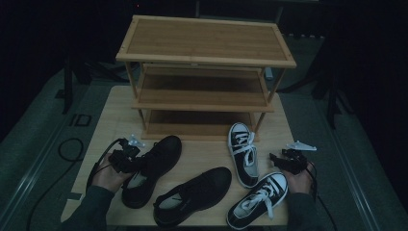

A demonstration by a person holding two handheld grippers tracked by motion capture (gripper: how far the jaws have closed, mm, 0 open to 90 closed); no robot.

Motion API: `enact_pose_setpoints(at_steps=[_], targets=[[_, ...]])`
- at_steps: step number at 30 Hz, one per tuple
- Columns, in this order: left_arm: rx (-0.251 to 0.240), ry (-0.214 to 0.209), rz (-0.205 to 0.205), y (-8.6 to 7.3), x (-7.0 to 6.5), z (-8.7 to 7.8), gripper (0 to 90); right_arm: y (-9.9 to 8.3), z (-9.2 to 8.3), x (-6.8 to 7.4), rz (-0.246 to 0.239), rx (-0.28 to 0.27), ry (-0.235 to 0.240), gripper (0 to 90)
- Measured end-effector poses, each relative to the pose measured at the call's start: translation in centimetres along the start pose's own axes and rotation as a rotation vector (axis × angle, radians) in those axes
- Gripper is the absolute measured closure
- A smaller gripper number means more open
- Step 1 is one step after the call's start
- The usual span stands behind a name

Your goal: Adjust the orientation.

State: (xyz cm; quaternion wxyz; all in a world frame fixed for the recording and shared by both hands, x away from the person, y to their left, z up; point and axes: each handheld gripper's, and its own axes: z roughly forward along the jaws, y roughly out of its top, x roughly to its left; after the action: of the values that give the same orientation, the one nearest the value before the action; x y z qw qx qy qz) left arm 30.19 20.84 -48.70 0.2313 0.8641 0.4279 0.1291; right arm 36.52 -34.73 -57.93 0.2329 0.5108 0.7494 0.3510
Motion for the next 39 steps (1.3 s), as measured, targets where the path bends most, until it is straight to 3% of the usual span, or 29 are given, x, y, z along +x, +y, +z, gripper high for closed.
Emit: enact_pose_setpoints(at_steps=[9, 15, 29, 39], targets=[[-0.018, -0.012, 0.004, 0.4, 1.5, -0.2, 82.9, 0.0, 0.0, 0.0, 0.001, 0.0, 0.0, 36.6], [-0.037, -0.069, 0.033, 0.8, 3.1, 0.0, 82.8, 0.0, 0.0, 0.0, 0.001, 0.0, 0.0, 36.6], [-0.016, -0.054, 0.07, 1.5, 5.4, 0.8, 82.6, 0.0, 0.0, 0.0, 0.002, 0.0, 0.001, 36.6], [-0.021, -0.068, 0.063, 1.8, 6.4, 1.0, 80.4, 0.0, 0.0, 0.0, 0.002, 0.0, 0.001, 36.6]])
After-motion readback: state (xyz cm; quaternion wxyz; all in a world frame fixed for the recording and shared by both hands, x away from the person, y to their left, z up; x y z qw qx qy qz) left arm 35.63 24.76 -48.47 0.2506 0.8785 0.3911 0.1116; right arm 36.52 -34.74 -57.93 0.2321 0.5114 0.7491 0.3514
